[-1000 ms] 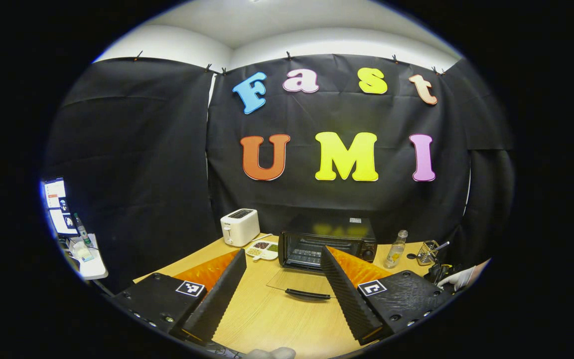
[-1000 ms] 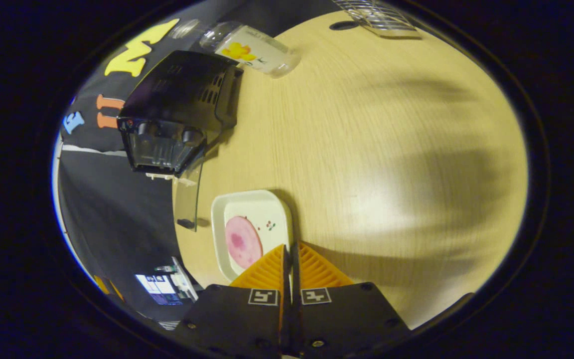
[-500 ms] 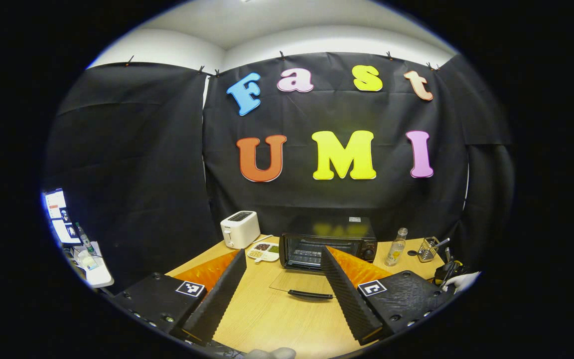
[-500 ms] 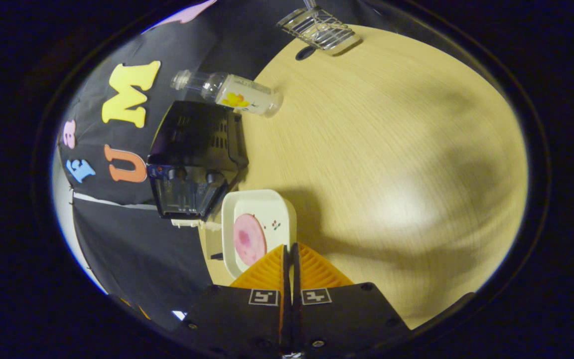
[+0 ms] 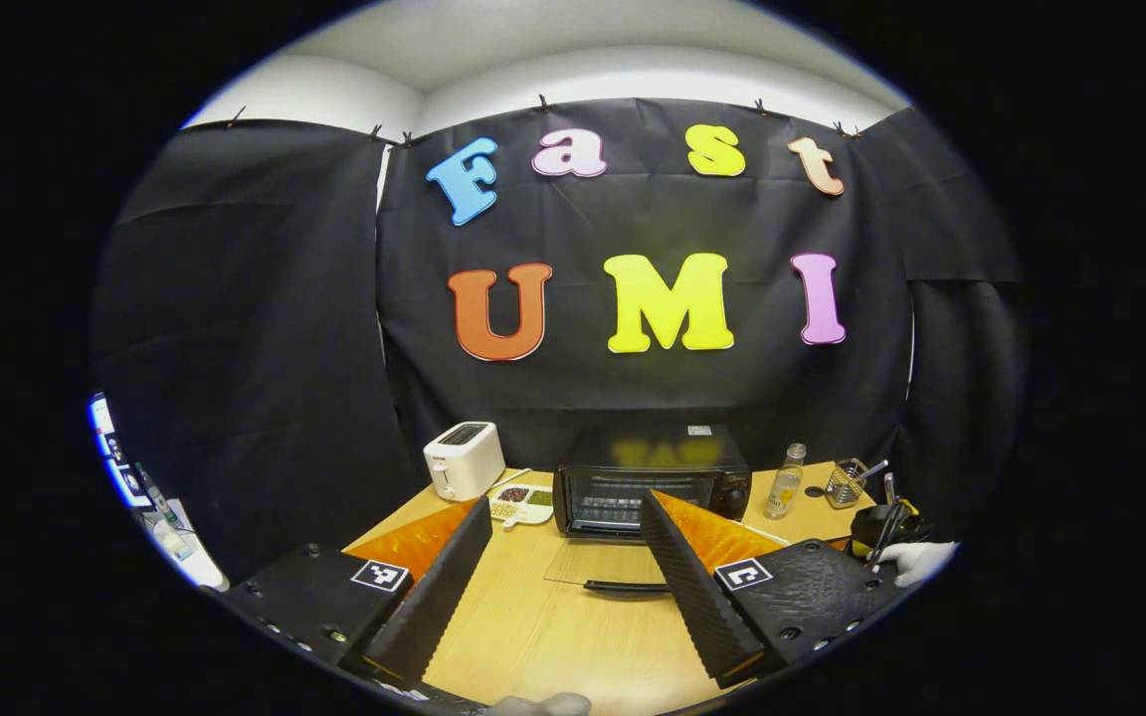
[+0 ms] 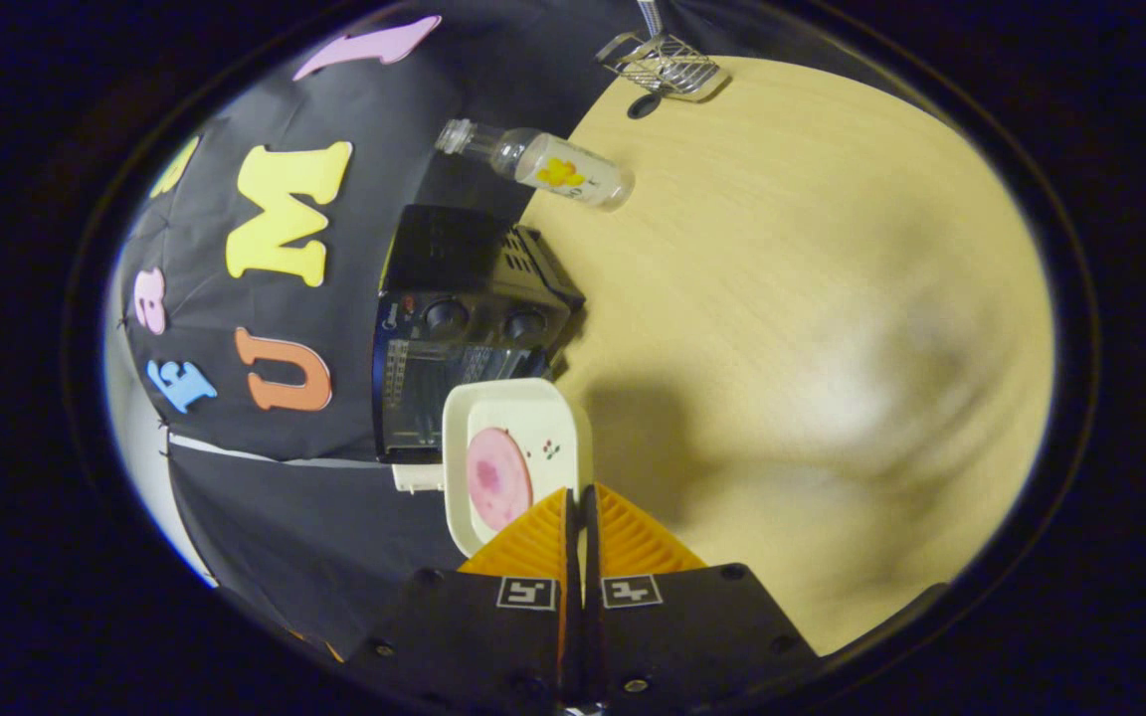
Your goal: Open the electric oven with the left hand, put the food in, and close the electric oven.
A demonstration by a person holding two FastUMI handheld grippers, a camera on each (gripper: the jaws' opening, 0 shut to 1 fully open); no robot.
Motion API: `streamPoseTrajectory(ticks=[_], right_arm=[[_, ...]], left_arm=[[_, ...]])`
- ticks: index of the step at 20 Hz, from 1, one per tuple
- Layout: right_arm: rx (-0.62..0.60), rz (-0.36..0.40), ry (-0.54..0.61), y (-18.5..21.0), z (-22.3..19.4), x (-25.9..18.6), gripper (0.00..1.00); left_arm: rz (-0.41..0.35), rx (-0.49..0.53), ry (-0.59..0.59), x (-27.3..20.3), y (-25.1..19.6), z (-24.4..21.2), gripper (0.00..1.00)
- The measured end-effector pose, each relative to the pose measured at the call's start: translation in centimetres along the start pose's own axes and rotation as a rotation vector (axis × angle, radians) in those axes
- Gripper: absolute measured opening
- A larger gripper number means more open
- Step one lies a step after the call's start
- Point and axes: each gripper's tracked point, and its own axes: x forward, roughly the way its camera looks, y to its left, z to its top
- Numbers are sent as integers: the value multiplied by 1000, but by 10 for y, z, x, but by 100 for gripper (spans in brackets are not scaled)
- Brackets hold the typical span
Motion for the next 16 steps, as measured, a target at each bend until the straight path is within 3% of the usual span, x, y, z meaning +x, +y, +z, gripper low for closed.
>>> streamPoseTrajectory(ticks=[5,10,11,16], right_arm=[[84,3,-40,33,-51,49,4],[104,1,-32,63,-103,99,0],[108,-1,-31,66,-107,106,4],[128,-14,-69,81,-87,139,0]], left_arm=[[-34,6,0,6,50,-1,96],[-68,9,-10,17,102,-6,96],[-66,9,-5,19,111,-9,96],[-28,-2,1,33,136,-14,96]])
